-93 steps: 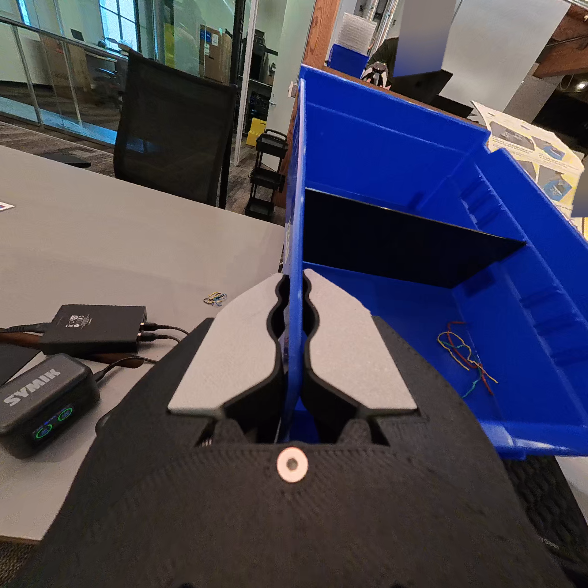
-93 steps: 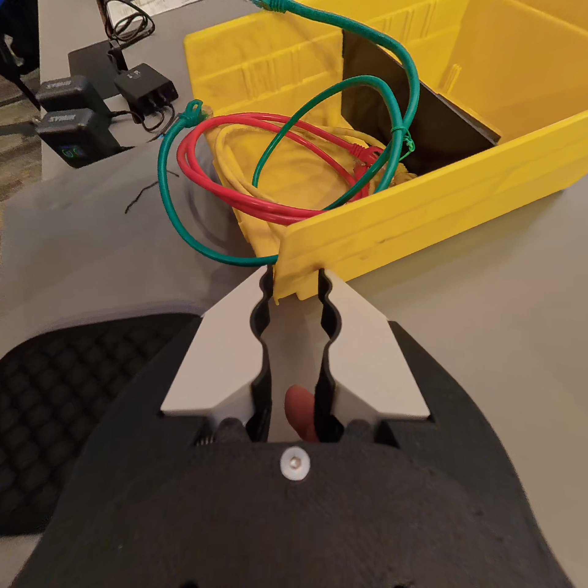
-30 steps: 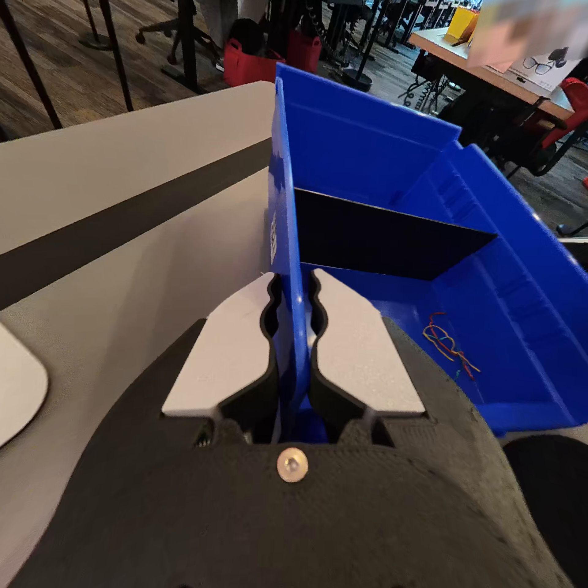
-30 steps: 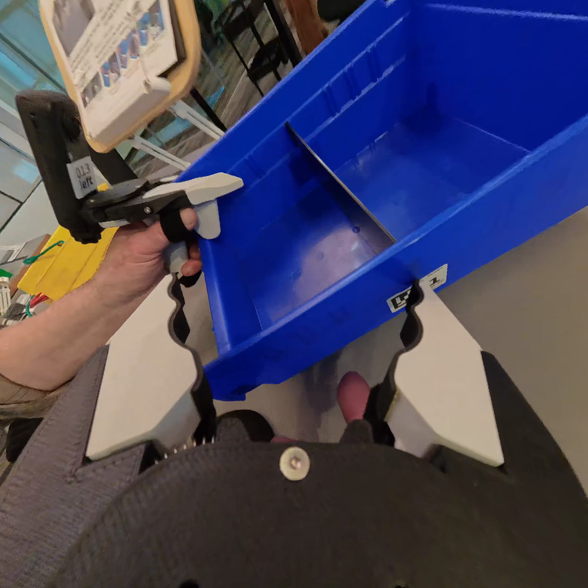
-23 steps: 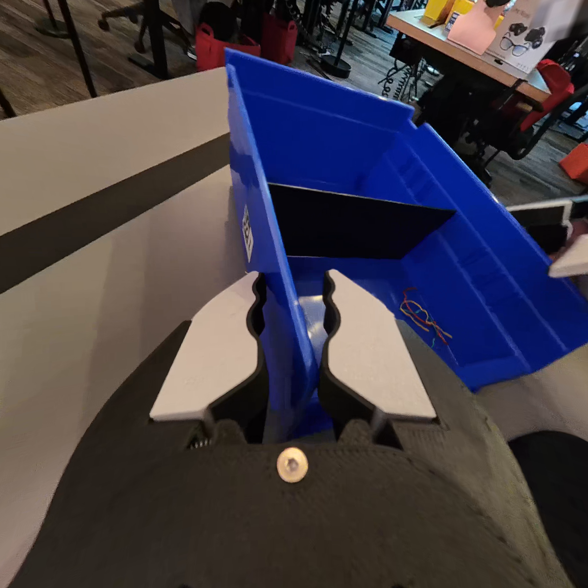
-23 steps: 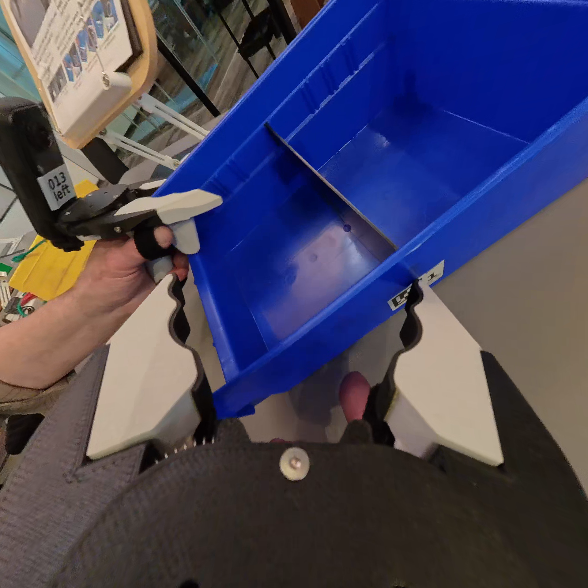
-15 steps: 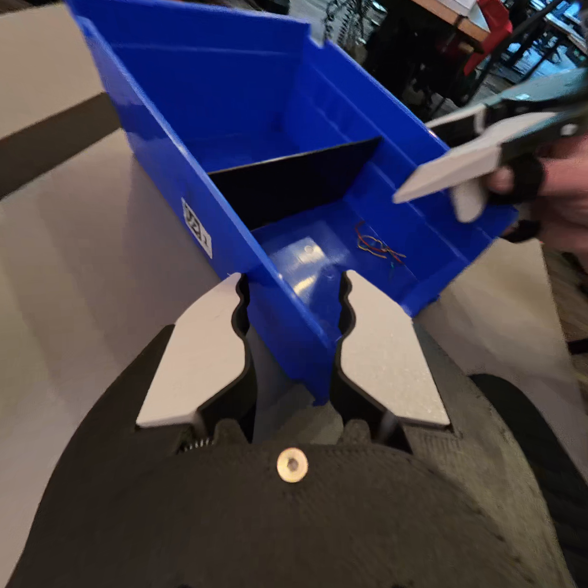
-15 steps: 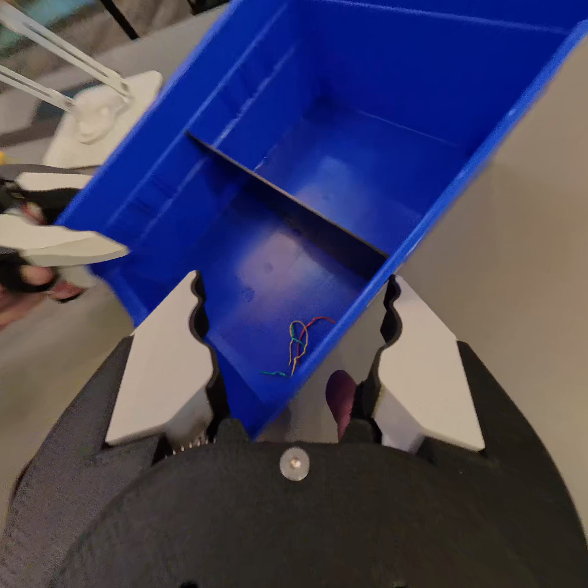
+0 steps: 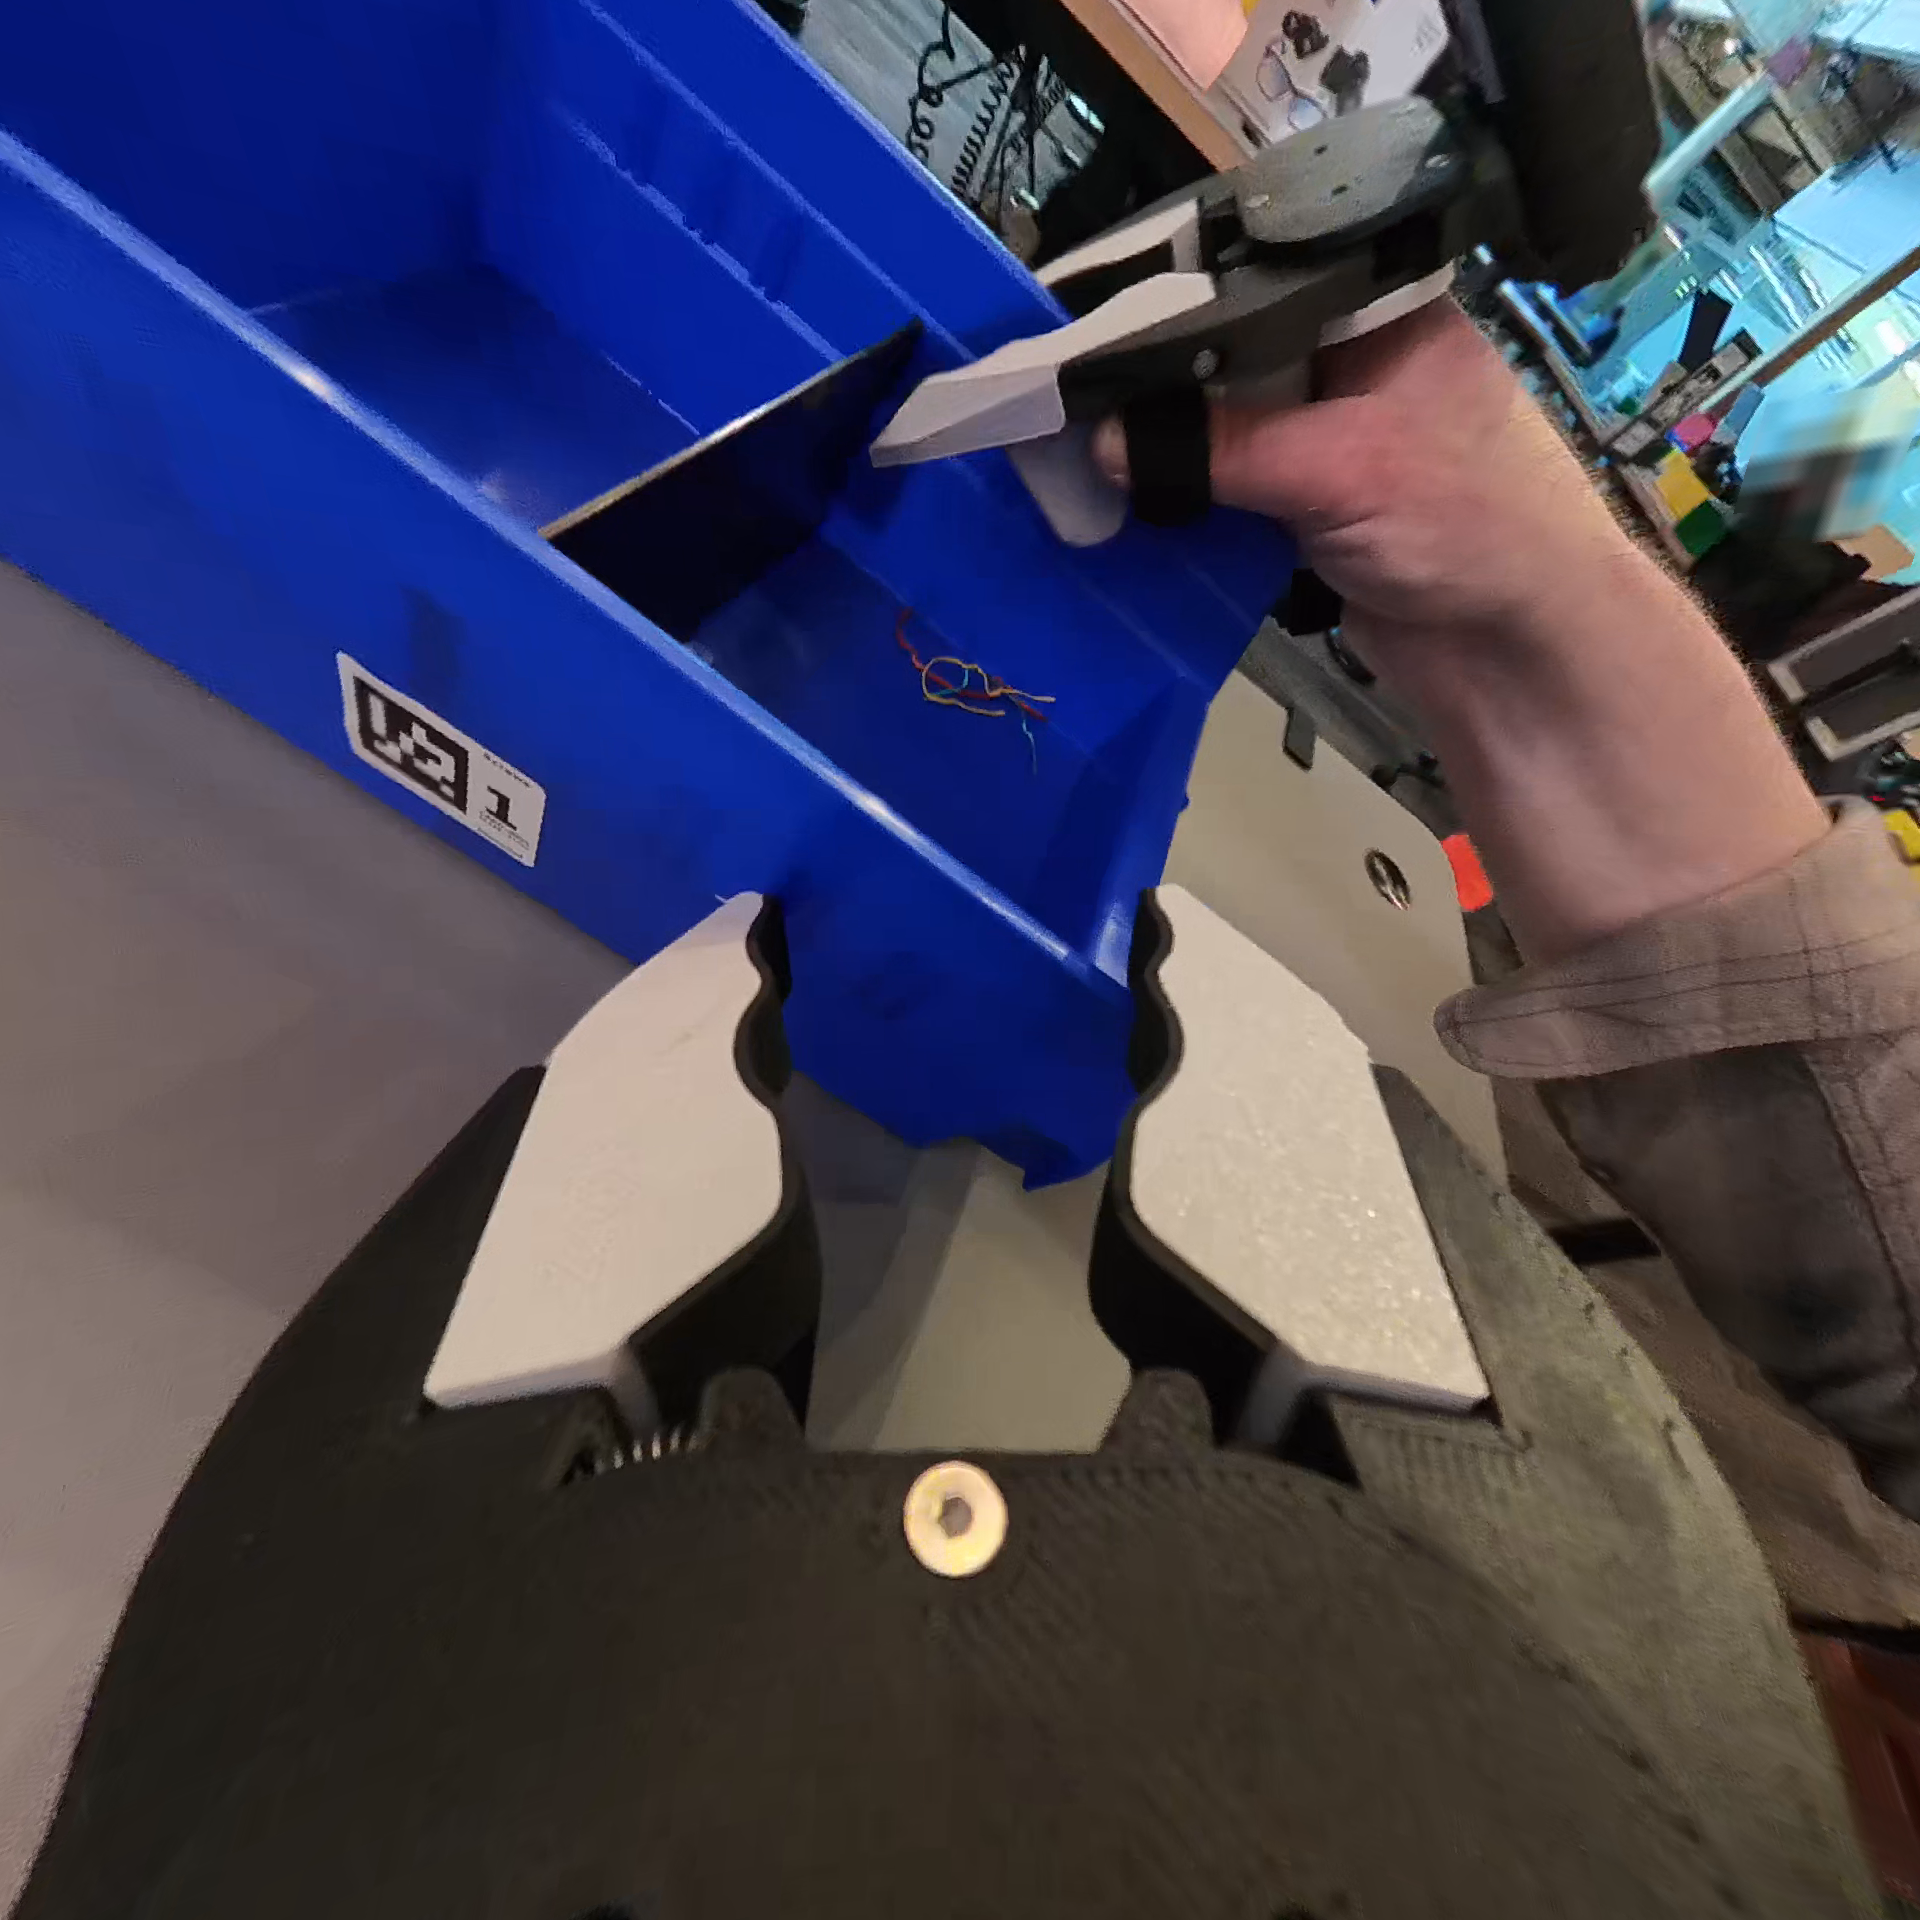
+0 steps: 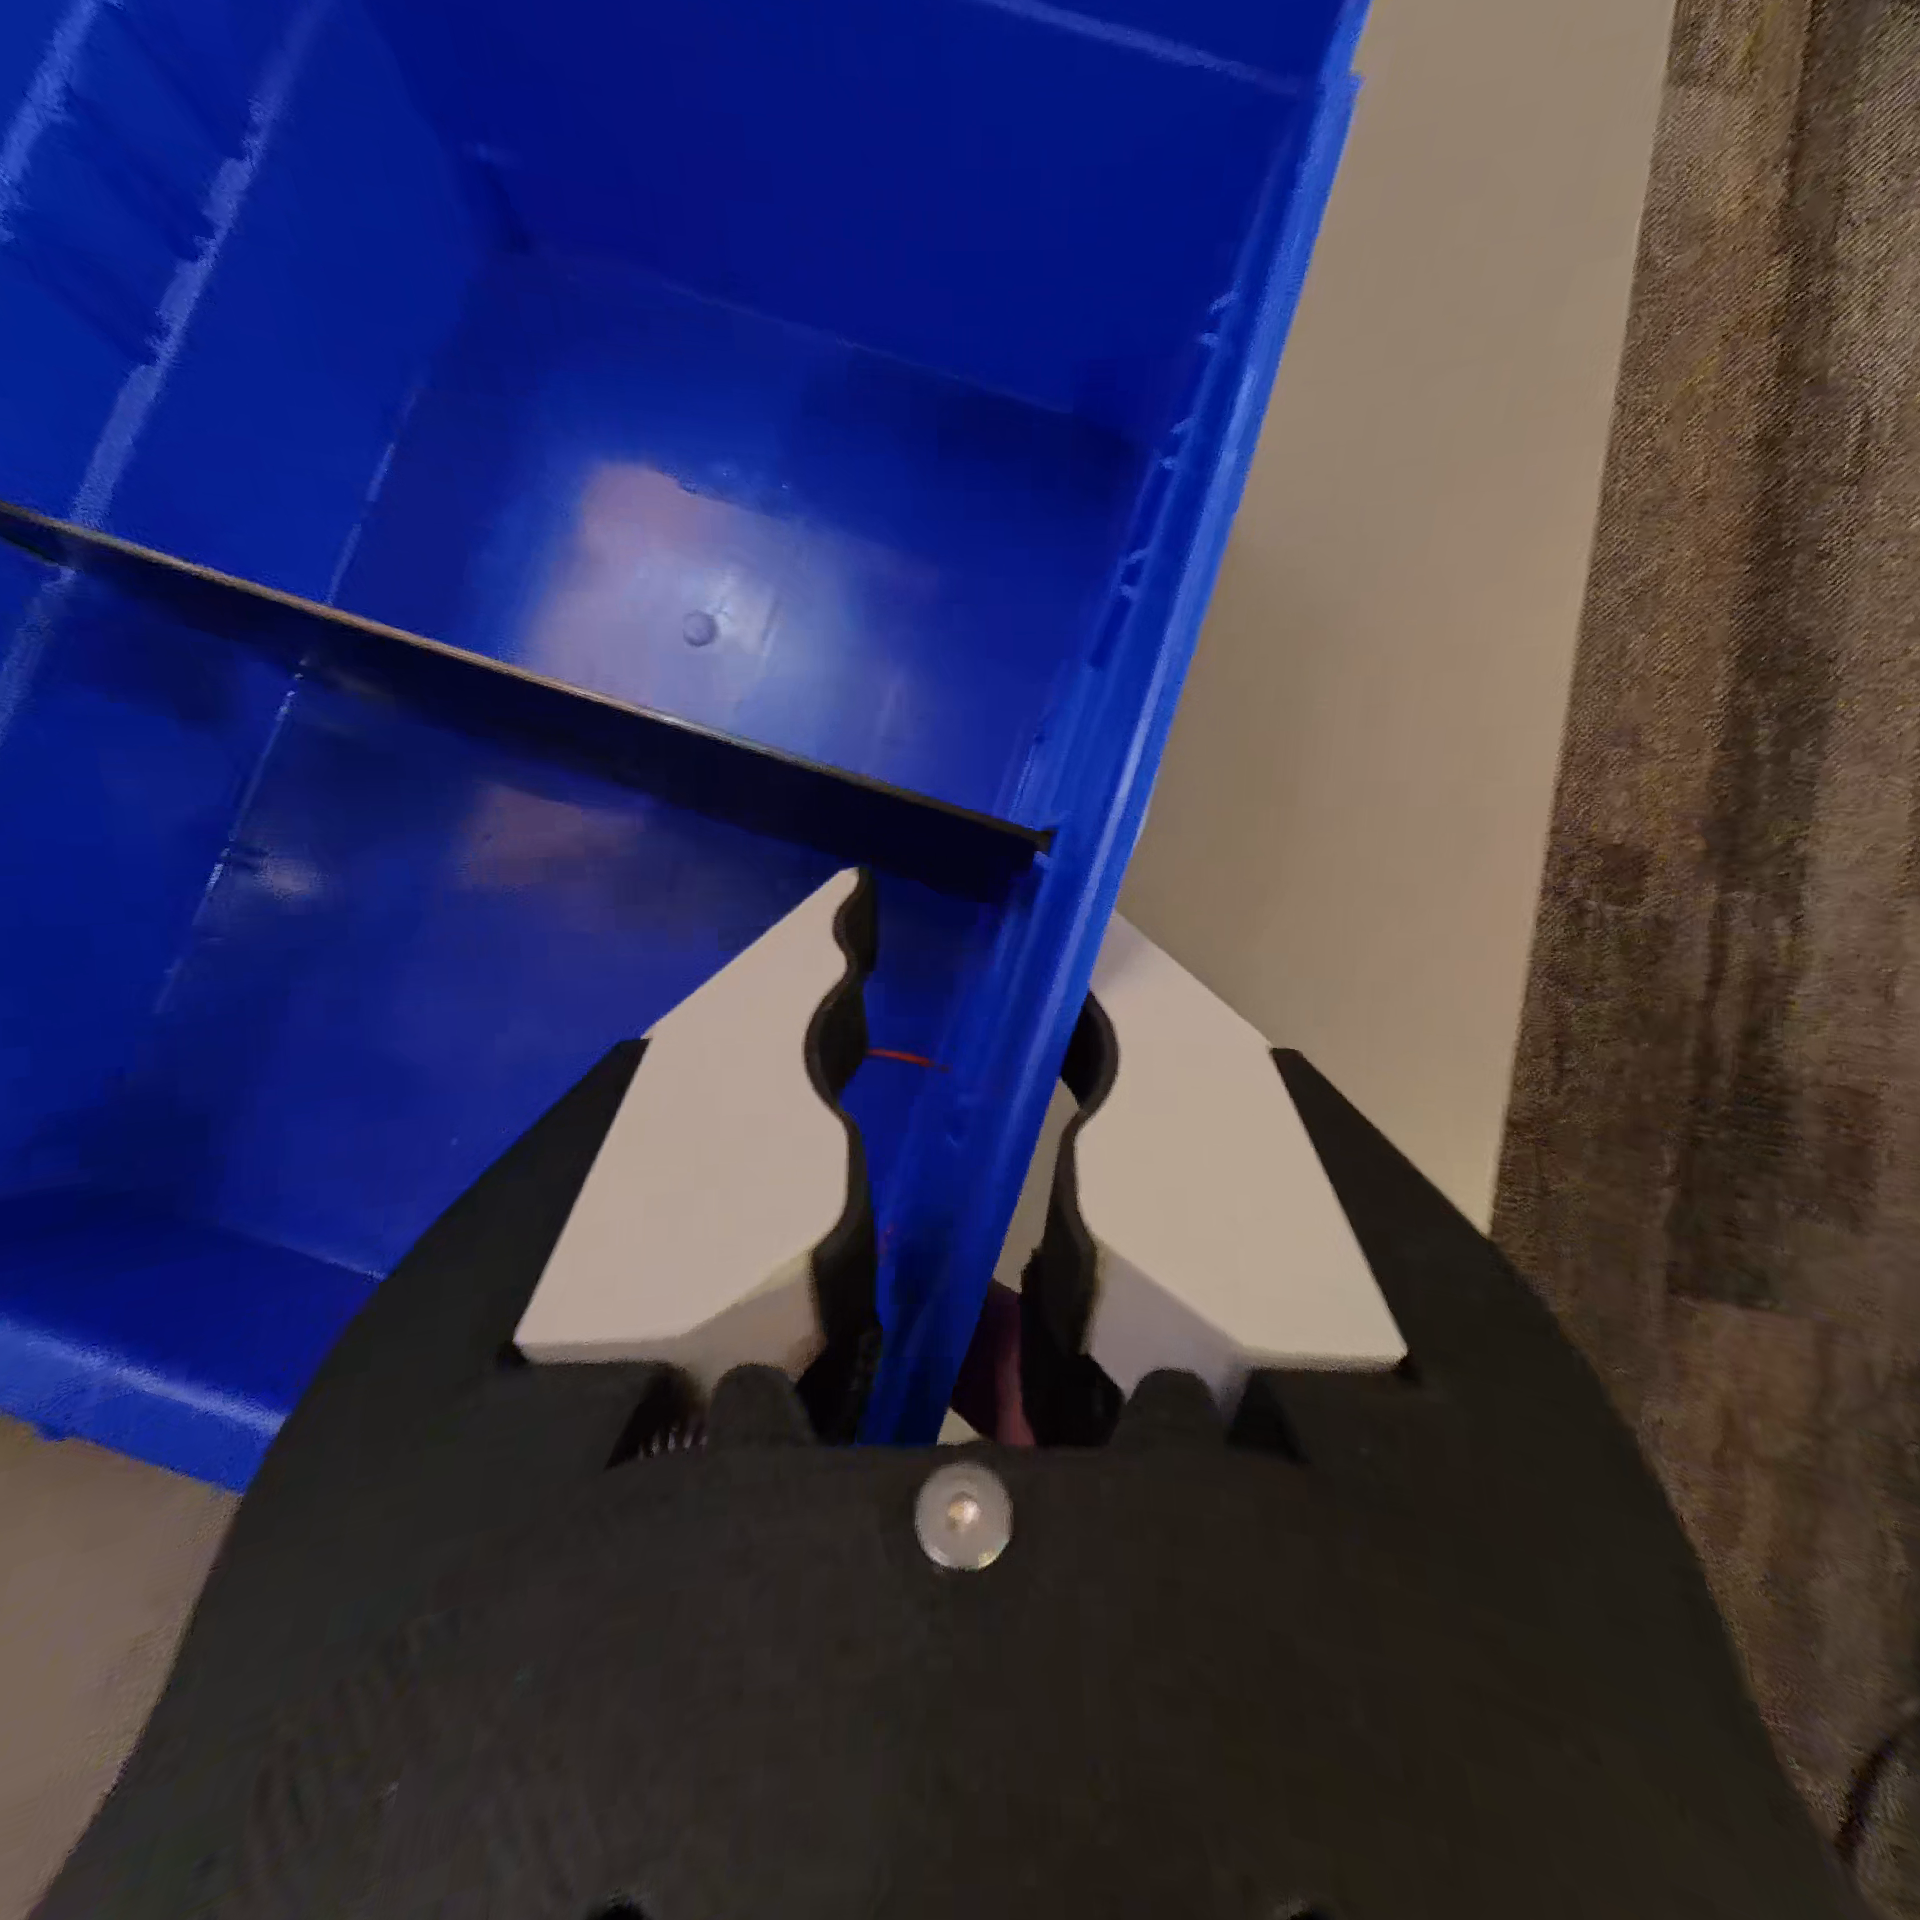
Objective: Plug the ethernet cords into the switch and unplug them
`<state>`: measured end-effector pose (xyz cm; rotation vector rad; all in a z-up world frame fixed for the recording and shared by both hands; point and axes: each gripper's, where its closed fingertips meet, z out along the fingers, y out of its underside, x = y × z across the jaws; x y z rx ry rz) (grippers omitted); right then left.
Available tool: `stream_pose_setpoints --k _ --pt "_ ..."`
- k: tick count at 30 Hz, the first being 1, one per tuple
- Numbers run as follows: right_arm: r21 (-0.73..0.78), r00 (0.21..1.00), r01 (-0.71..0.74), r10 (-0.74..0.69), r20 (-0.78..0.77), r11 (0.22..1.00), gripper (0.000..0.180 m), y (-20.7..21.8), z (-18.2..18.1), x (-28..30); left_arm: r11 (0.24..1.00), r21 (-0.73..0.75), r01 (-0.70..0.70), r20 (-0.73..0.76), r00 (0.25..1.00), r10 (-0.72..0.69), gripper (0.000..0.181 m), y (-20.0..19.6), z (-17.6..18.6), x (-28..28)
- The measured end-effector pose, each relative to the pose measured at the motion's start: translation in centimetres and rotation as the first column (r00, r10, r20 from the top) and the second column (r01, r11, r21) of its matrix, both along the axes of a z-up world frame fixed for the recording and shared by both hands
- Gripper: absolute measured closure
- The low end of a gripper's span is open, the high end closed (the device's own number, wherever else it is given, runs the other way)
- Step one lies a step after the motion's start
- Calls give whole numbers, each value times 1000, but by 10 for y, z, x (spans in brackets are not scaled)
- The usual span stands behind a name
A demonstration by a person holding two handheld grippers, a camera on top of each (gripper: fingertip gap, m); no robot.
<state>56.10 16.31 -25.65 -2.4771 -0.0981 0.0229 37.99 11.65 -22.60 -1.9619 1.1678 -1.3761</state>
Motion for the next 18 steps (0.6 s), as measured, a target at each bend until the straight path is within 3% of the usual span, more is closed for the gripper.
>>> stream_pose_setpoints --k 13,14,16,18 --pt "-62 986 -33 43 160 997 159 58 -3 61 996 -14 -92 17 996 93 118 45 0 53" --pt "-64 987 -34 44 155 997 151 59 -2 62 996 -23 -85 31 996 86 116 45 2 54" --pt "-34 992 -10 14 128 999 113 61 6 63 997 -40 -60 53 997 62 106 43 6 51" --pt "22 961 75 -78 264 997 94 54 27 85 994 35 -100 127 987 95 109 49 25 36"
